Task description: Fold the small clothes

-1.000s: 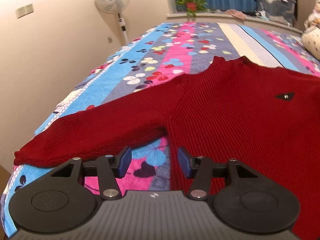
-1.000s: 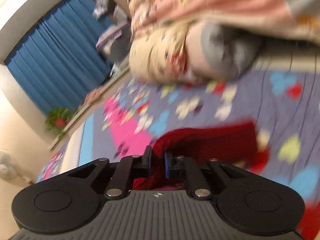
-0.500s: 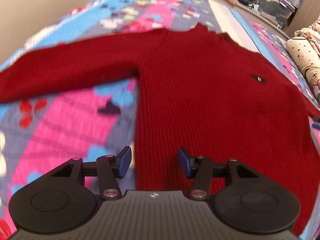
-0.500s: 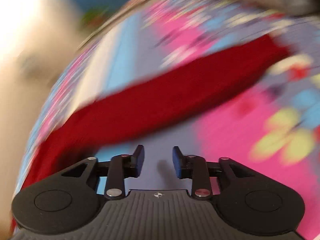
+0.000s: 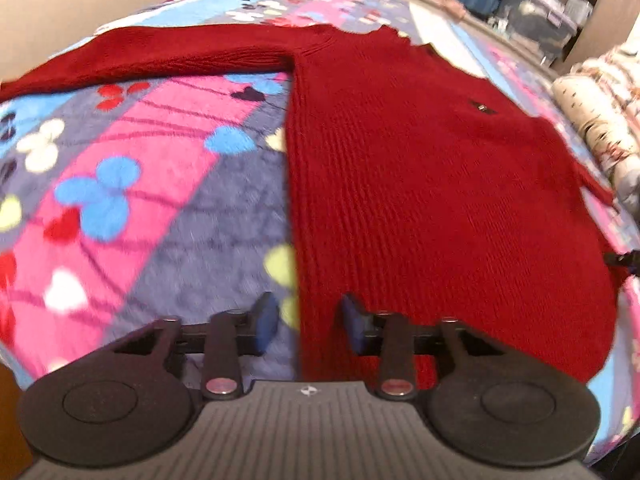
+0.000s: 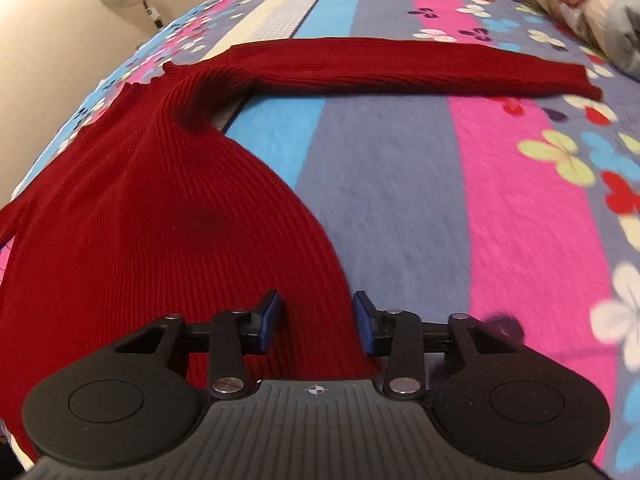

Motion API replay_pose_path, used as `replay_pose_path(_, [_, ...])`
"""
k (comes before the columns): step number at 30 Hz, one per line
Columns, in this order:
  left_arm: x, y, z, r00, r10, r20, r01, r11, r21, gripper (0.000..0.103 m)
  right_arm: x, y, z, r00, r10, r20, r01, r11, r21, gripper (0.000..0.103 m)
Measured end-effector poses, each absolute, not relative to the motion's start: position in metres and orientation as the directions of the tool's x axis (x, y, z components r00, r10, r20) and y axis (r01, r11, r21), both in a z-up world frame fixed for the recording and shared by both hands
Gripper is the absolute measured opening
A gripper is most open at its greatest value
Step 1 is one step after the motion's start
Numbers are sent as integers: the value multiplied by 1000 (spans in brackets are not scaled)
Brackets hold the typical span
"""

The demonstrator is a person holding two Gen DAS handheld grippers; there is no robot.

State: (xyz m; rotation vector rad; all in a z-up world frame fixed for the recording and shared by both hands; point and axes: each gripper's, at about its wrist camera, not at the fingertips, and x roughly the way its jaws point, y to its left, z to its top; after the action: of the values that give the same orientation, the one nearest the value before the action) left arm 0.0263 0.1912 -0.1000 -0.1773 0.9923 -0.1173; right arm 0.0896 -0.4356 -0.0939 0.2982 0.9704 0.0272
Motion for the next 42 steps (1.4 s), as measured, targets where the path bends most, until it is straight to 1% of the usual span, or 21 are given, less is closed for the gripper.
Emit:
replay_pose_path(1, [20,189,-100,549,-188,-814,21,977,-211,16,84,-440,-94,576,149,-804,131,954,271,16])
replay_pose_path(3, [14,182,-96,576,-160,-801,45,985,-164,12,76,-445,-91,599,148,-787,159,941,298,12])
replay_pose_path(6, [8,181,-72,629,-162,-760,63,985,-158,10,60,-447,-70,663,148,-733,163,928,335,10])
replay_pose_path(10, [-22,187,-18,759,-249,-602,130,963,-234,9,19,-455,-12,776,176,-606,183,856,483,9])
replay_pose_path(12, [-33,187,-13,769,-227,-598,120,970,-213,9,-9,-452,10,812,149,-564,174,861,479,9])
replay_pose_path(14, [-29,187,-35,691,-193,-697,81,978,-190,9,-22,-448,7,781,75,-620,217,898,382,9])
replay_pose_path(15, [-24,188,-51,630,-182,-755,59,981,-187,9,-18,-450,-8,725,69,-685,251,900,356,9])
replay_pose_path(18, [-13,184,-64,580,-160,-799,42,985,-167,10,-10,-462,-54,555,96,-826,366,864,346,9])
replay_pose_path(21, [-8,179,-64,585,-150,-797,46,987,-152,12,-4,-444,-61,510,32,-859,325,918,227,12])
replay_pose_path(23, [-6,176,-68,582,-131,-802,40,990,-133,18,-5,-438,-58,519,-39,-854,337,927,163,14])
replay_pose_path(24, [-7,176,-70,580,-129,-805,39,991,-131,27,-5,-438,-56,529,-53,-847,339,928,153,20])
replay_pose_path(25, [-4,174,-72,577,-124,-808,34,991,-127,35,-4,-440,-55,532,-57,-845,339,928,151,33])
replay_pose_path(27, [-6,176,-75,562,-111,-820,25,993,-117,37,-1,-442,-58,530,-53,-846,343,926,157,46])
replay_pose_path(30, [-3,175,-90,492,-87,-866,24,996,-86,34,11,-437,-79,474,1,-880,315,934,170,45])
replay_pose_path(32, [-3,174,-92,494,-42,-868,11,999,-42,34,14,-429,-85,454,-14,-891,280,951,128,42])
replay_pose_path(34, [-10,171,-76,590,1,-808,10,1000,9,33,13,-420,-76,478,-103,-872,260,965,29,39])
replay_pose_path(36, [-15,168,-65,650,-21,-760,39,999,5,34,8,-411,-58,566,-155,-810,237,971,-21,39])
replay_pose_path(38, [-13,164,-71,621,-82,-780,76,996,-44,37,4,-404,-45,649,-93,-755,180,983,34,39])
replay_pose_path(39, [-11,162,-78,581,-99,-808,88,994,-59,42,5,-400,-44,656,-51,-753,152,986,66,44])
replay_pose_path(40, [-7,159,-88,528,-93,-844,89,995,-54,46,7,-397,-49,638,-2,-770,120,988,97,51])
replay_pose_path(42, [-6,154,-95,510,-36,-859,78,997,5,47,15,-391,-70,522,78,-850,76,988,137,53])
